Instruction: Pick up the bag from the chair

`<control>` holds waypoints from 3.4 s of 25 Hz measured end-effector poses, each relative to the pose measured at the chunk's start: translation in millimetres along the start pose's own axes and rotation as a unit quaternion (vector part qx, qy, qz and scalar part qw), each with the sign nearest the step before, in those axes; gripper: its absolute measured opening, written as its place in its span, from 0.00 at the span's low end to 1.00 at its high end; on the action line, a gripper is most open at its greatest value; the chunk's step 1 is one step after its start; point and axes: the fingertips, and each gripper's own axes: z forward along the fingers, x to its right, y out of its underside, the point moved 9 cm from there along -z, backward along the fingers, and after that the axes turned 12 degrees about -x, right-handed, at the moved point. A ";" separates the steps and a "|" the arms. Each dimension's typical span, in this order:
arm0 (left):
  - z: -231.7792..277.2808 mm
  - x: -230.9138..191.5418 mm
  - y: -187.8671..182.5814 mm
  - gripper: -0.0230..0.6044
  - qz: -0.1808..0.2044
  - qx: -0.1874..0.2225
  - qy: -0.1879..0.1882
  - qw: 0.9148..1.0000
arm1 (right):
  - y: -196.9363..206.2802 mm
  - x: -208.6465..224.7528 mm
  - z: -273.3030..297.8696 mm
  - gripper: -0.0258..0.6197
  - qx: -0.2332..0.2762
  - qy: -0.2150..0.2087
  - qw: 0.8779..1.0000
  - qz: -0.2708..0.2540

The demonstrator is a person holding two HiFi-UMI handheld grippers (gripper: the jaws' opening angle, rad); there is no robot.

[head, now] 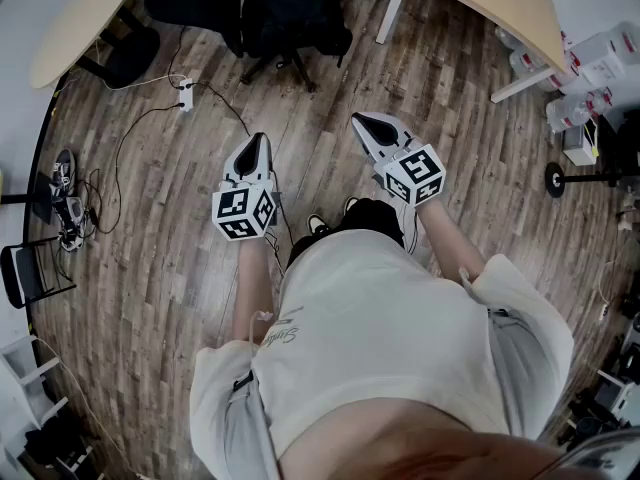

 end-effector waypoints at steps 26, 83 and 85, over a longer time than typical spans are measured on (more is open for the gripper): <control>85.0 -20.3 -41.2 0.08 0.000 -0.047 0.010 0.999 | -6.8 58.6 61.1 0.03 -0.014 -0.052 0.998 0.013; 361.8 -220.0 -216.4 0.08 0.051 -0.061 0.097 0.992 | -110.1 253.7 315.1 0.03 -0.034 0.051 0.996 0.062; 378.6 -218.8 -221.3 0.08 0.058 -0.065 0.097 0.991 | -107.9 272.8 322.1 0.03 -0.030 0.047 0.996 0.064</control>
